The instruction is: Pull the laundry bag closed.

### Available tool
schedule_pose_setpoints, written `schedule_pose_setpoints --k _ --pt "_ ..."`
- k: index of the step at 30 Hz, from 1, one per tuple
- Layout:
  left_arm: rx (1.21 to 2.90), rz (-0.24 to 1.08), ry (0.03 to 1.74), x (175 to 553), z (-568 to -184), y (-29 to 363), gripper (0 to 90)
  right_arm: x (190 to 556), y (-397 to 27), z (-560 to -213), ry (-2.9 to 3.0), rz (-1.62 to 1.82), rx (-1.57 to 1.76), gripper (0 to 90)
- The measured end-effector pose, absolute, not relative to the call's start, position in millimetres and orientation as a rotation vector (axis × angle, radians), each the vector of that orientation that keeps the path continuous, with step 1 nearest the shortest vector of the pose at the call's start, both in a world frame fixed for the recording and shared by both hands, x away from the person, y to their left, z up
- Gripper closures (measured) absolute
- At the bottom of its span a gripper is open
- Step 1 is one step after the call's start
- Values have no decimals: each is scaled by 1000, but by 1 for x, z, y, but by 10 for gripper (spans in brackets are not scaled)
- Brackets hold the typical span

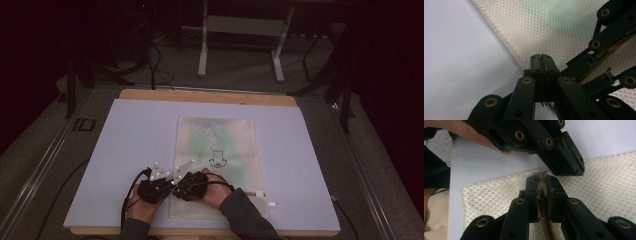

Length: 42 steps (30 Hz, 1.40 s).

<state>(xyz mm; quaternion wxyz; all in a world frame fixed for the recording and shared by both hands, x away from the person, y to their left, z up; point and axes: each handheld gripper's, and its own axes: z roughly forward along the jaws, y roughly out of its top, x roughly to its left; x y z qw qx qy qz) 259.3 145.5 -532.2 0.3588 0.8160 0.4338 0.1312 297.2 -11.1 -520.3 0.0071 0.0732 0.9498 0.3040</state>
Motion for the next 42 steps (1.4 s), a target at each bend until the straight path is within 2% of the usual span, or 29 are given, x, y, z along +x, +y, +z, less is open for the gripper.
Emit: schedule_pose_setpoints --k 4,10,42 --pt "2109 348 1115 259 -534 144 880 297 -11 -520 2971 954 226 814" --pt "2080 294 1132 260 -536 147 889 300 -15 -522 2980 1001 249 815" --pt "2076 274 1151 261 -535 147 894 297 -24 -518 2973 927 217 823"
